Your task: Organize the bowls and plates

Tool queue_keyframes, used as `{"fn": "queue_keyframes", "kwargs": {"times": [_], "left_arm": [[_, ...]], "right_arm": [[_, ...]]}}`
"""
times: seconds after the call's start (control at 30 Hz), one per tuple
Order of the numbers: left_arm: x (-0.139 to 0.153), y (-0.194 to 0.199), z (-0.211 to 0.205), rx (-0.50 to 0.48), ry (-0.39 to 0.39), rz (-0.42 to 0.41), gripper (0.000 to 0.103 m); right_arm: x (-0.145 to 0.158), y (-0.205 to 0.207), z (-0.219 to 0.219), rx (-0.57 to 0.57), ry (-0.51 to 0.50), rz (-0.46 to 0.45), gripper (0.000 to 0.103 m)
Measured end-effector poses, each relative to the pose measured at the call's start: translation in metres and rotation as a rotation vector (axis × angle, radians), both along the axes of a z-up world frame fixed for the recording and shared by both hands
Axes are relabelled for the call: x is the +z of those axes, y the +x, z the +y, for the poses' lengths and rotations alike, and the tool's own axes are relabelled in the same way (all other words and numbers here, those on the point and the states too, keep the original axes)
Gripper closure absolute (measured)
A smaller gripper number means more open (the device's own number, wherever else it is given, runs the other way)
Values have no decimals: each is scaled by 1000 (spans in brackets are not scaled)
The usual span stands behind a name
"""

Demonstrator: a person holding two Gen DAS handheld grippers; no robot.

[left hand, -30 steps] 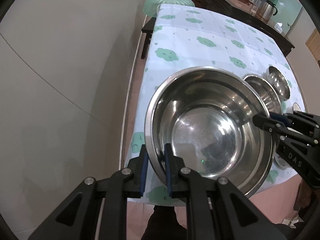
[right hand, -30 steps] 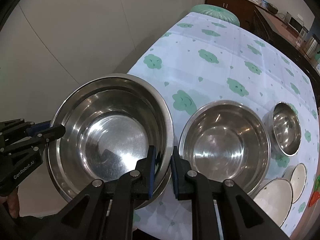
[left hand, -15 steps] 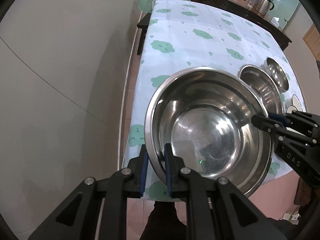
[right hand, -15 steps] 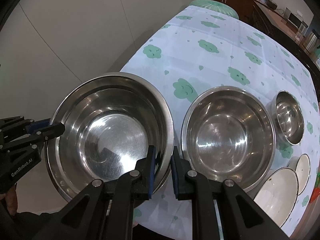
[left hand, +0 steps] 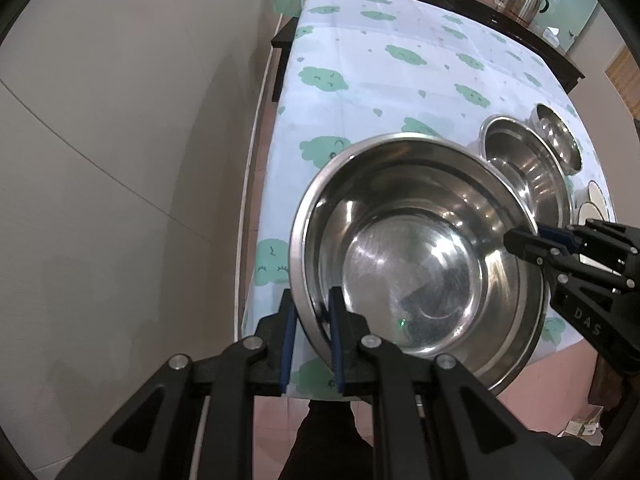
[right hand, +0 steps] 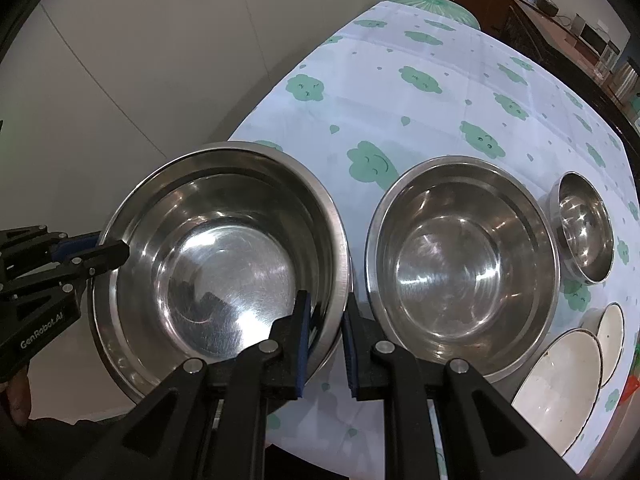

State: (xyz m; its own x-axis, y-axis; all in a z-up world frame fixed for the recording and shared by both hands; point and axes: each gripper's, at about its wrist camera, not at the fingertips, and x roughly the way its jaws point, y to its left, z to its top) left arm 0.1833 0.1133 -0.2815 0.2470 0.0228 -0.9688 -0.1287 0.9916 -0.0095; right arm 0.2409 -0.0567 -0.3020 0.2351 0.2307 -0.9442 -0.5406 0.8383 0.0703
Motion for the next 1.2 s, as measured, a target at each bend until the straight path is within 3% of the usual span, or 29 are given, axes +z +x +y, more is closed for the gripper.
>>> {"fn": "queue_keyframes", "kwargs": {"times": [0.83,1.2], "left_arm": [[-17,1,0,5,-11,29,90],[-22,1,1,2,-19,42,89]], "right_arm": [[-12,2,1,19,-13,29,86],[-11,0,5,39,-33,0,86]]}}
